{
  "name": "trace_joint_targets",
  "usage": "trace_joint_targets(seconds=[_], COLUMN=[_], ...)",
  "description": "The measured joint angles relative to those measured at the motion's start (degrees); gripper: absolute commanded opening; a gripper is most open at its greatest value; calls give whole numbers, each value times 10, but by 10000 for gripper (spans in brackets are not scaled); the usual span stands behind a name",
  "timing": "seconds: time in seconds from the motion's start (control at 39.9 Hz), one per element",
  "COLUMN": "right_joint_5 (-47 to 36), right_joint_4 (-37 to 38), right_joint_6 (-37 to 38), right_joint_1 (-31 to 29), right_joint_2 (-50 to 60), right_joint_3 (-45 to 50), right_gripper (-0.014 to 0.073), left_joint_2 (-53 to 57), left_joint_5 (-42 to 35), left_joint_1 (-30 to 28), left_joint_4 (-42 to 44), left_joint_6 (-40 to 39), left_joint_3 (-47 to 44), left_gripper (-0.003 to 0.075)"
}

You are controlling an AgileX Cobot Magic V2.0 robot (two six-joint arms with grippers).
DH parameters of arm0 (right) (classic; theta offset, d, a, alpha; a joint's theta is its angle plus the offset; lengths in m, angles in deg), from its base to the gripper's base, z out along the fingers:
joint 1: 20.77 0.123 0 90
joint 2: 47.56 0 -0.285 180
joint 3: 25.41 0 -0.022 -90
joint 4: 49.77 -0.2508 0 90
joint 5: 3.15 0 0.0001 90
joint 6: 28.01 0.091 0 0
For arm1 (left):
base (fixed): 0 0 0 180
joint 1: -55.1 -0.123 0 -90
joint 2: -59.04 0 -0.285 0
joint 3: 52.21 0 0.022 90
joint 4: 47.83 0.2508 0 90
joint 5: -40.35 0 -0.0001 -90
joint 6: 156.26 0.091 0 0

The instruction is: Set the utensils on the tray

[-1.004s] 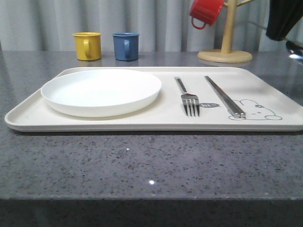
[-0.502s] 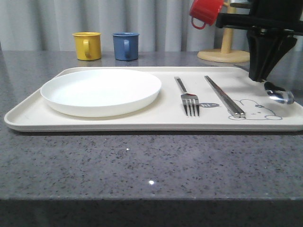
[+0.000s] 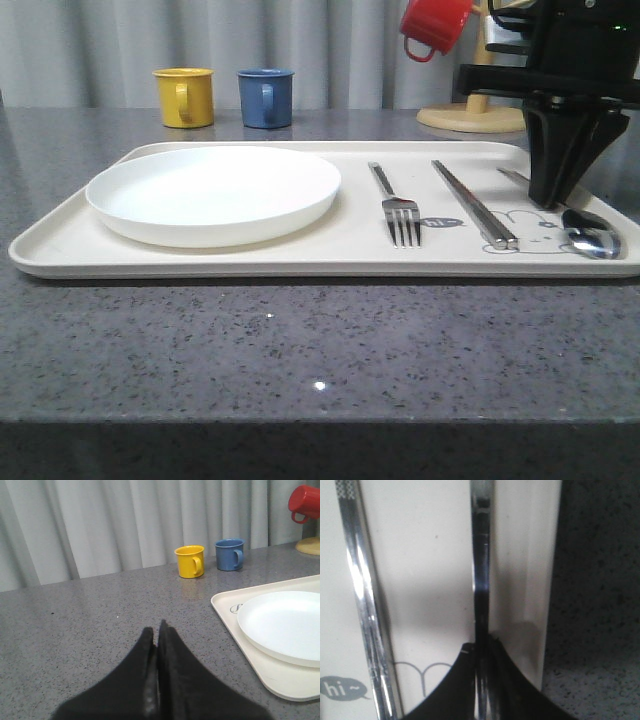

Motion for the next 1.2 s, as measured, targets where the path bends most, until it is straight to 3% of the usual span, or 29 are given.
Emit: trace_joint_targets(seconds=[0.25, 0.48, 0.6, 0.78, 0.88, 1.0, 1.2], right_joint_5=[-1, -1, 0, 9, 5, -46, -213], right_joint_4=[-5, -4, 8, 42, 58, 63, 63], right_joint_6=[0, -7, -9, -34, -52, -64, -70], right_joint_1=[0, 0, 0, 0, 0, 0, 0], right_joint_2=[0, 37, 105, 203, 255, 331, 497], right_joint_3=[0, -13, -36, -44, -26, 43, 252], right_gripper=[301, 314, 256, 48, -22, -57, -61], left_joint_2=[0, 0, 0, 0, 0, 0, 0], left_joint_5=[0, 0, 0, 0, 0, 0, 0], left_joint_1=[0, 0, 0, 0, 0, 0, 0], left_joint_4=[0, 0, 0, 0, 0, 0, 0], left_joint_6=[0, 0, 0, 0, 0, 0, 0], left_joint_3=[0, 0, 0, 0, 0, 0, 0], left_gripper=[-18, -18, -18, -18, -18, -18, -18])
